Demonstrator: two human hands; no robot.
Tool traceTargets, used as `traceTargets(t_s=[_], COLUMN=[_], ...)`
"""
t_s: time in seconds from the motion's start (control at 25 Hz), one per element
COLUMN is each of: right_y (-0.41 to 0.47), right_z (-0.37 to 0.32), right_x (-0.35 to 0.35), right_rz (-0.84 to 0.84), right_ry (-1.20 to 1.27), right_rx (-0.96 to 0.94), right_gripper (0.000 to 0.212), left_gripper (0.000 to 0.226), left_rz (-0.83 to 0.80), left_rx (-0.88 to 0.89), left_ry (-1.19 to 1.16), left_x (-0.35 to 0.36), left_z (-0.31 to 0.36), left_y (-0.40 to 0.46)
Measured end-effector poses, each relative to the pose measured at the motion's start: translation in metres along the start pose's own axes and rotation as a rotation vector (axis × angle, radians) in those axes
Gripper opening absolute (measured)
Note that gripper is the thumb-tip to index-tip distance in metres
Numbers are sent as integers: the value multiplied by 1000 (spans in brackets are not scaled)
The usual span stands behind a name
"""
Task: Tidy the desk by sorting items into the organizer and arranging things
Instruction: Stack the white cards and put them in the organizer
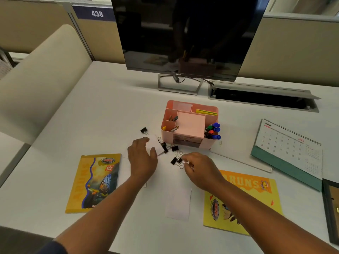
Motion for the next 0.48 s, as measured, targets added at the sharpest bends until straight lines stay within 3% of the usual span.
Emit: traceTargets(t_s=[0.08, 0.24, 0.48], right_y=[2, -4, -13], right_z=[-2, -4, -6], right_x=[16, 35, 45], right_rz=[-118, -280, -369], right_ry=[-42, -105, -122], right_rx=[67, 114, 109], right_gripper=[36, 52, 47], left_gripper=[58, 89, 94], left_rz=[-107, -250, -310], left_rx=[-115, -83, -69], left_ry=[95, 223, 210], left_x=[-1, 3, 4], left_z=[-18, -24, -25], left_y=[14, 33, 45])
Point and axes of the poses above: each hand's wrist, its own y-axis towards the middle knuckle, its own x-axis out of the palm, z = x × y, the point moved 3 cm from there along y, towards the middle knuckle
